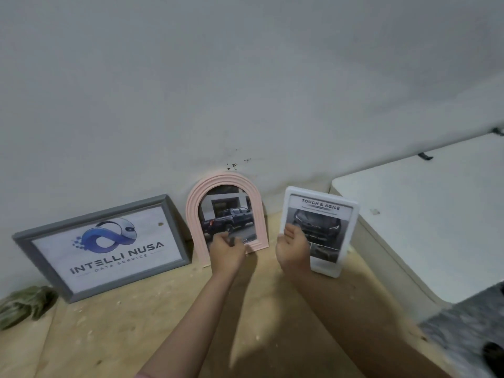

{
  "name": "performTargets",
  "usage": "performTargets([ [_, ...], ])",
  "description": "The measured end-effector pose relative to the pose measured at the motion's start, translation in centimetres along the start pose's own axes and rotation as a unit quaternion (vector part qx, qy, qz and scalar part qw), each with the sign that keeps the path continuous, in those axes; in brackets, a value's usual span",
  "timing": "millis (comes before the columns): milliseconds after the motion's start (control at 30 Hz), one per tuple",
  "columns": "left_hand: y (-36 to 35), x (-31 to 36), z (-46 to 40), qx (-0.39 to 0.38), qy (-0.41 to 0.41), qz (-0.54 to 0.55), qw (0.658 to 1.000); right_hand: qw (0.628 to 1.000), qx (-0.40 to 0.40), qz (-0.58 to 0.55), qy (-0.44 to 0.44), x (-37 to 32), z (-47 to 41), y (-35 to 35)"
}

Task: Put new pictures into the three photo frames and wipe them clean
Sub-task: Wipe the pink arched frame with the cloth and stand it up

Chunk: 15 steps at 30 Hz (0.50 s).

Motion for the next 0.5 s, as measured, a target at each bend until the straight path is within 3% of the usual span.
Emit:
performTargets([
  [300,-7.1,4.3,0.6,-0.129,-0.084,0.02,0.988,0.959,0.229,-0.063,0.155,0.0,0.4,9.6],
  [400,-8.5,4.9,0.3,-0.165,-0.071,0.015,0.984,0.941,0.295,-0.059,0.155,0.3,-0.7,11.2],
  [500,-9.4,5.5,0.0,-0.195,-0.056,0.029,0.979,0.946,0.309,-0.055,0.084,1.7,-2.4,11.6],
])
Point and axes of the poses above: each hand's wrist, its own z-axis away from the middle knuckle, its own y-axis out of the back of the hand, x = y × z, the point moved 4 cm from there along -z, towards the middle knuckle, and after that the axes turned 13 degrees about -y, right-handed, at the moved point
